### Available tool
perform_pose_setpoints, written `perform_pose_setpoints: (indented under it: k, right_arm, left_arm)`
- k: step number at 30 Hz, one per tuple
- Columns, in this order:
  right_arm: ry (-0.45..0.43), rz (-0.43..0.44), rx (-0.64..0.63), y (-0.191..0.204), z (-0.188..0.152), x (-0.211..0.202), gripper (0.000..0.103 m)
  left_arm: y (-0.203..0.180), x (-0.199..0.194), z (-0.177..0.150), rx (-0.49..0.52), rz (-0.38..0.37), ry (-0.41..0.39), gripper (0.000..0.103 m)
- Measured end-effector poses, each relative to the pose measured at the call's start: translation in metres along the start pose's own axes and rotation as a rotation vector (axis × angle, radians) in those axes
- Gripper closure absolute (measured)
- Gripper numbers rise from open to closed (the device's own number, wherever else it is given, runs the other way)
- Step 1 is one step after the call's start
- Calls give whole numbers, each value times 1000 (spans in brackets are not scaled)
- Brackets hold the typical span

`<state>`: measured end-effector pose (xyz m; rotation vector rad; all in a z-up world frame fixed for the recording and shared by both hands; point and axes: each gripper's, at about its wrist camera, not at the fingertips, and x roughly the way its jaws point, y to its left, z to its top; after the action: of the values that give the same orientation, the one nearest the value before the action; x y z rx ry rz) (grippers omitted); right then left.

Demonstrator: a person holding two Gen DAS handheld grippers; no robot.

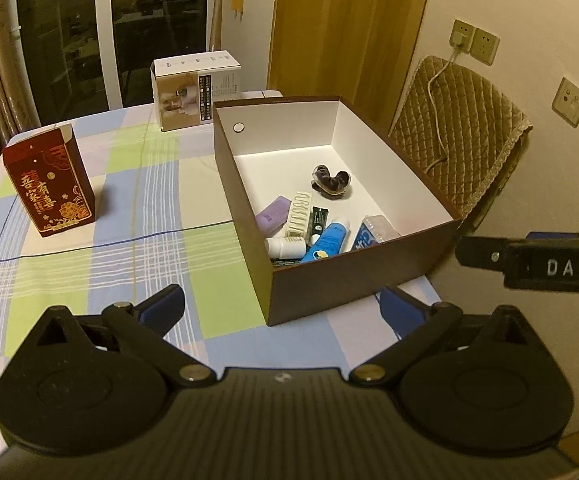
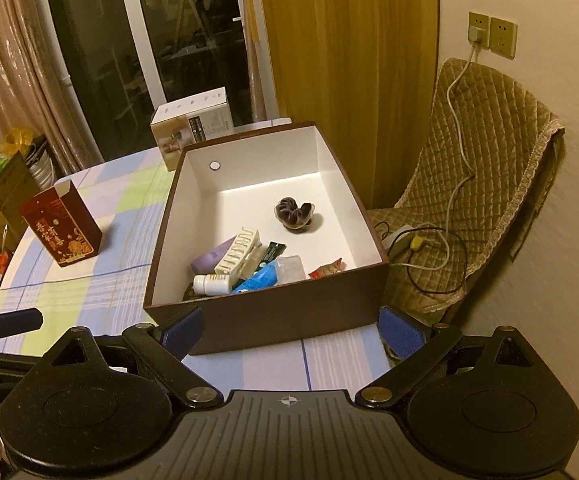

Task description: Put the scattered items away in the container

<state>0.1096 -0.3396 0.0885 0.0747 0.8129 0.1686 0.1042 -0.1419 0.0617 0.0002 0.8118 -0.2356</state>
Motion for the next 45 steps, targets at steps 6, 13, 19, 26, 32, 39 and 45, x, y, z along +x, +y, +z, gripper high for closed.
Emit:
perform_pose_setpoints:
  k: [6, 13, 19, 26, 32, 39, 45]
  right_arm:
    - [4, -9, -3, -1, -3, -11, 4]
    - [7, -16, -14, 0, -5, -23, 4]
    - [11, -15, -18, 0, -6, -27, 4]
    - [13, -16, -25, 0, -7, -31, 4]
    - [23, -11, -37, 2, -7, -33, 4]
    - [26, -9, -52, 4, -5, -33, 4]
    - [29, -13, -59, 5, -5, -33, 4]
  left_arm:
    - [-5, -10, 1, -8, 18, -6, 1]
    - [-6, -18, 2, -30, 27, -5, 1]
    - [-8, -20, 4, -44, 40, 1, 1]
    - [-11, -21, 3, -36, 52, -2, 1]
    - [-13, -20, 3, -37, 49, 0, 1]
    - [-14, -20, 4, -39, 52, -4, 1]
    - [-14, -19, 4, -37, 53, -4, 1]
